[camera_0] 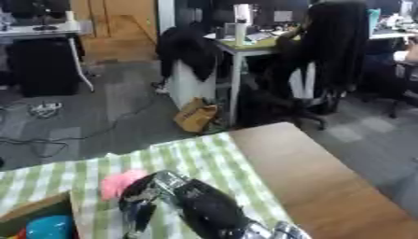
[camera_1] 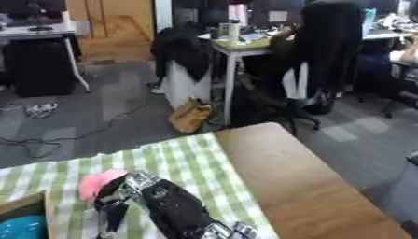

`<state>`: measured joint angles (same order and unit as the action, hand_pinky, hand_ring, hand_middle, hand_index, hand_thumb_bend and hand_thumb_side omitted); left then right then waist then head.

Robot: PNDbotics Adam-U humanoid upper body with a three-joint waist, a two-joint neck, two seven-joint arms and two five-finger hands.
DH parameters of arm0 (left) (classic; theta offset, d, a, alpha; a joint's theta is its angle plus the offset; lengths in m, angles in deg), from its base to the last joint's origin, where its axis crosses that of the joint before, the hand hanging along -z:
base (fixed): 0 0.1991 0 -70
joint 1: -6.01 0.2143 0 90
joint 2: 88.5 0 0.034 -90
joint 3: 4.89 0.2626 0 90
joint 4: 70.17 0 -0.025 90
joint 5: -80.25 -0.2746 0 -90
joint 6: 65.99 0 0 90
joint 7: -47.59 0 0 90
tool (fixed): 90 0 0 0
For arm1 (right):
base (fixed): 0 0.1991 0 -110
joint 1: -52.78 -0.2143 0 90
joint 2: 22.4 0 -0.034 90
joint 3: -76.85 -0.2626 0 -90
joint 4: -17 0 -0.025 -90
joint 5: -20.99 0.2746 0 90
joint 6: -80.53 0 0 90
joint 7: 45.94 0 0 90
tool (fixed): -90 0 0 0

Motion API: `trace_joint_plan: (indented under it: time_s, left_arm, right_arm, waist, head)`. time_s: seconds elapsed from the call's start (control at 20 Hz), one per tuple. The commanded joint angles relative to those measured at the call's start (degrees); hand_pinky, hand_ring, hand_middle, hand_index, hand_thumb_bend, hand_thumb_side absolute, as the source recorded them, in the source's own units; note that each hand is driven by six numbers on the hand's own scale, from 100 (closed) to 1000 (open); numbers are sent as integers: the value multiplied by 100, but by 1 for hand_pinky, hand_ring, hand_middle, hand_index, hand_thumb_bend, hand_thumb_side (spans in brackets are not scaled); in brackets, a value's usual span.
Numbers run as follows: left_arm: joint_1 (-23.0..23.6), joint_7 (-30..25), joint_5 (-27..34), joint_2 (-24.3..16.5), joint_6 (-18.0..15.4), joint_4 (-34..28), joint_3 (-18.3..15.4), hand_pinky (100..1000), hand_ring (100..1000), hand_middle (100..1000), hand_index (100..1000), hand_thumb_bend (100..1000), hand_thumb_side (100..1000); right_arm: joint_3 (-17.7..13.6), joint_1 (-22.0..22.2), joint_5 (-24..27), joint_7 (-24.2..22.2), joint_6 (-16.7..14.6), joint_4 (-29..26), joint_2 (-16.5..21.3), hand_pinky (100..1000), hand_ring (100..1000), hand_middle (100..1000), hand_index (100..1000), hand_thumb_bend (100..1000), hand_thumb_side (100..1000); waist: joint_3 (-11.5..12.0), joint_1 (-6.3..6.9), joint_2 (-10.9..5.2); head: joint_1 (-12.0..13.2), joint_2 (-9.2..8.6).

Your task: Pick up objects on the table and place them in the box.

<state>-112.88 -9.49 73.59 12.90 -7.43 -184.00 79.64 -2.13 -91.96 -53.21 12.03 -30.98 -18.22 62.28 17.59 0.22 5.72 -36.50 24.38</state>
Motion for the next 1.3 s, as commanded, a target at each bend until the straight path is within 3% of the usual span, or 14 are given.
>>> trace_joint_plan:
  time_s: [0.05, 0.2, 0.25, 0.3, 0.35, 0.5, 0.55, 0.8, 0.95, 1.3]
  left_arm:
    - [-57, 35, -19, -54, -40, -77, -3, 837, 875, 834, 861, 240, 1000]
    - [-52, 35, -19, -50, -40, -77, -4, 837, 874, 834, 860, 239, 1000]
    - [-53, 37, -21, -51, -42, -77, -4, 837, 875, 833, 860, 239, 1000]
    - [-53, 39, -23, -51, -44, -77, -5, 837, 875, 833, 860, 239, 1000]
    - [-52, 41, -23, -49, -43, -77, -4, 837, 874, 833, 858, 240, 1000]
    - [-47, 44, -28, -39, -45, -77, -3, 837, 875, 833, 858, 239, 1000]
    - [-48, 45, -30, -38, -46, -77, -3, 837, 875, 832, 858, 239, 1000]
    - [-49, 54, -32, -36, -50, -77, -4, 837, 875, 832, 857, 240, 1000]
    - [-48, 54, -36, -38, -50, -77, -4, 837, 875, 832, 858, 240, 1000]
    - [-46, 58, -41, -32, -51, -77, 0, 837, 876, 832, 857, 239, 1000]
  right_arm:
    - [50, 16, -469, -218, -61, 1, 123, 859, 881, 894, 943, 646, 451]
    - [37, 21, -711, -282, -123, -15, 121, 866, 886, 899, 953, 639, 430]
    - [53, 29, -829, -304, -127, -24, 134, 865, 886, 908, 957, 511, 402]
    - [57, 39, -945, -313, -133, -35, 137, 865, 886, 908, 957, 511, 402]
    - [45, 49, -1026, -301, -140, -44, 136, 850, 867, 885, 933, 422, 407]
    - [0, 79, -1135, -200, -142, -33, 130, 836, 851, 877, 915, 380, 405]
    - [-15, 85, -1137, -147, -138, -30, 124, 797, 793, 848, 877, 338, 397]
    - [-42, 113, -1010, 156, -112, 24, 112, 760, 744, 816, 835, 339, 373]
    - [-55, 121, -900, 232, -107, 48, 116, 686, 652, 765, 806, 337, 349]
    - [-69, 152, -480, 428, -101, 64, 110, 588, 566, 692, 768, 284, 322]
  waist:
    - [-10, 86, -131]
    - [-13, 89, -131]
    - [-15, 91, -133]
    - [-17, 92, -133]
    - [-20, 91, -133]
    - [-26, 89, -130]
    - [-26, 90, -130]
    - [-23, 91, -136]
    - [-30, 91, -142]
    - [-52, 104, -138]
  head:
    - [-19, -3]
    - [-23, -8]
    - [-21, -2]
    - [-20, 0]
    - [-21, -2]
    - [-20, -10]
    - [-20, -11]
    - [-31, -3]
    - [-35, 3]
    - [-58, -3]
